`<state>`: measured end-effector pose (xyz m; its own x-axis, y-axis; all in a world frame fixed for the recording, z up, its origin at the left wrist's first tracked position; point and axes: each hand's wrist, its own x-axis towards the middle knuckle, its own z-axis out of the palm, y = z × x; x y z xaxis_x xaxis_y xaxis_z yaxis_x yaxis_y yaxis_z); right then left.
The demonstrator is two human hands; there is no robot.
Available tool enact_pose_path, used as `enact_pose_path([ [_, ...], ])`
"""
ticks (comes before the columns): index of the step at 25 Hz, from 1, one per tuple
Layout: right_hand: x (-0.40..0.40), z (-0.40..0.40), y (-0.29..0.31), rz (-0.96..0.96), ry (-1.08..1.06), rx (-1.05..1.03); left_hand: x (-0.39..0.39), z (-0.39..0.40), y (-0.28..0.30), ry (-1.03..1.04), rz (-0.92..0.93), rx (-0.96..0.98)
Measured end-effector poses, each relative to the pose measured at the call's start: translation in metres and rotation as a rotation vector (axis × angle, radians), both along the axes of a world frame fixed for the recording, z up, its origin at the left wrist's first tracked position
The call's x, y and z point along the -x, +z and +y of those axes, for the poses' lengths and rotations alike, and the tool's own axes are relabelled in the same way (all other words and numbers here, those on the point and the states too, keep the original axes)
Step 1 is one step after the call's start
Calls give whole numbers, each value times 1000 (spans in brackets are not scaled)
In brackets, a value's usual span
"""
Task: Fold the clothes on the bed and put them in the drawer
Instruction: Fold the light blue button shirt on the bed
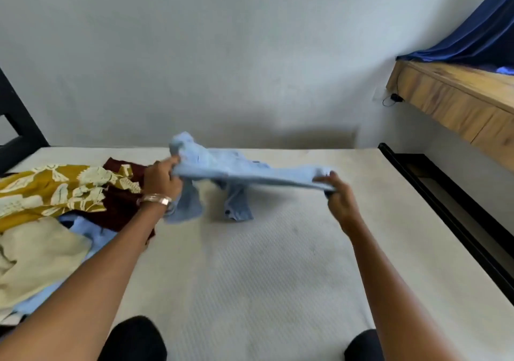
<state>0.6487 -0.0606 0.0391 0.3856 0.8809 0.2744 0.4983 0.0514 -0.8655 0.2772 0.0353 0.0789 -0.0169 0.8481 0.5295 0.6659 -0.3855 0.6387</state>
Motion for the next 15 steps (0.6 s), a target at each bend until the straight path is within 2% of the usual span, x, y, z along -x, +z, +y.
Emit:
enact_pose_path([
  [1, -7, -20, -36, -233, 45, 195, 18, -14, -27, -82, 287, 171],
  [3, -11, -65, -94, -540, 182, 742, 40, -48, -75, -285, 946, 636],
  [4, -8, -86, -117, -622, 261, 961, 44, -65, -95, -381, 1169, 796],
  [5, -3, -103, -133, -658, 334, 1077, 43, -81, -112, -457, 1310, 870],
  [6, 3, -116, -142, -676, 387, 1120, 42, -95, -127, -494, 1402, 921],
  [9, 16, -125, -150, -727, 450, 1164, 32, -117, -153, -465, 1510, 1013],
  [12, 20, -123, -152, -761, 492, 1318, 22, -127, -162, -469, 1697, 1114],
  [15, 21, -130, -157, -752, 496, 1335, 9, -121, -160, -478, 1707, 1235],
])
